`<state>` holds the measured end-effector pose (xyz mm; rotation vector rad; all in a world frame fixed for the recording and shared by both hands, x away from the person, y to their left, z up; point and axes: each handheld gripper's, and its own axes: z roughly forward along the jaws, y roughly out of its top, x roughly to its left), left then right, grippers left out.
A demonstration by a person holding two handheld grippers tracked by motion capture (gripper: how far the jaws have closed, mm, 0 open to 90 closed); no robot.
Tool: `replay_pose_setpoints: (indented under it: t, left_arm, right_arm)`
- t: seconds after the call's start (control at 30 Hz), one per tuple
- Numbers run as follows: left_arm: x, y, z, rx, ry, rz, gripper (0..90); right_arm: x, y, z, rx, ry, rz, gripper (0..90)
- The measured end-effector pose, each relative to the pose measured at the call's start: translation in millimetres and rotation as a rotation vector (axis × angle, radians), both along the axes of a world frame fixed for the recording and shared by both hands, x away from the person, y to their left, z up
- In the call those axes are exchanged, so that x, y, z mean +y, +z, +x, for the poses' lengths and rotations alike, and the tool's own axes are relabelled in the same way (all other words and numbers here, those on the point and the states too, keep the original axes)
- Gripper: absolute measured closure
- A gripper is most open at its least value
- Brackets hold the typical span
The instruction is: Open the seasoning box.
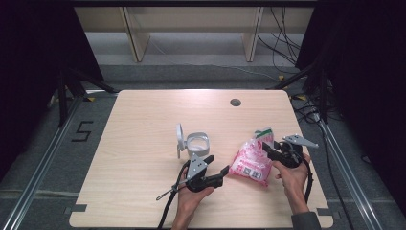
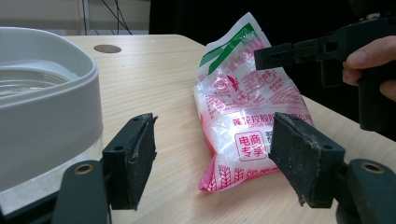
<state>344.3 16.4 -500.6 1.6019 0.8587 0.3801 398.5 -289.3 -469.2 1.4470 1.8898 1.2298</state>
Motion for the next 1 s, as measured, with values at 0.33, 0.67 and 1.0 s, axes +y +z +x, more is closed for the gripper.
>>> replay_pose_setpoints:
  t: [0.33, 0.67, 1.0]
  left_arm:
    - [3.1, 1.1, 0.0, 0.004, 0.000, 0.002, 30.7]
    - [12.5, 5.3, -2.5, -0.009, 0.004, 0.003, 30.9]
    - [24.0, 9.2, -8.6, -0.028, 0.006, 0.035, 30.7]
  right_arm:
    - [-5.4, 5.7, -11.8, -0.008, -0.074, 0.037, 52.5]
    - [5.7, 8.2, -30.0, -0.002, -0.034, 0.072, 49.1]
    - [34.6, 10.6, -44.7, -0.001, 0.106, 0.059, 47.5]
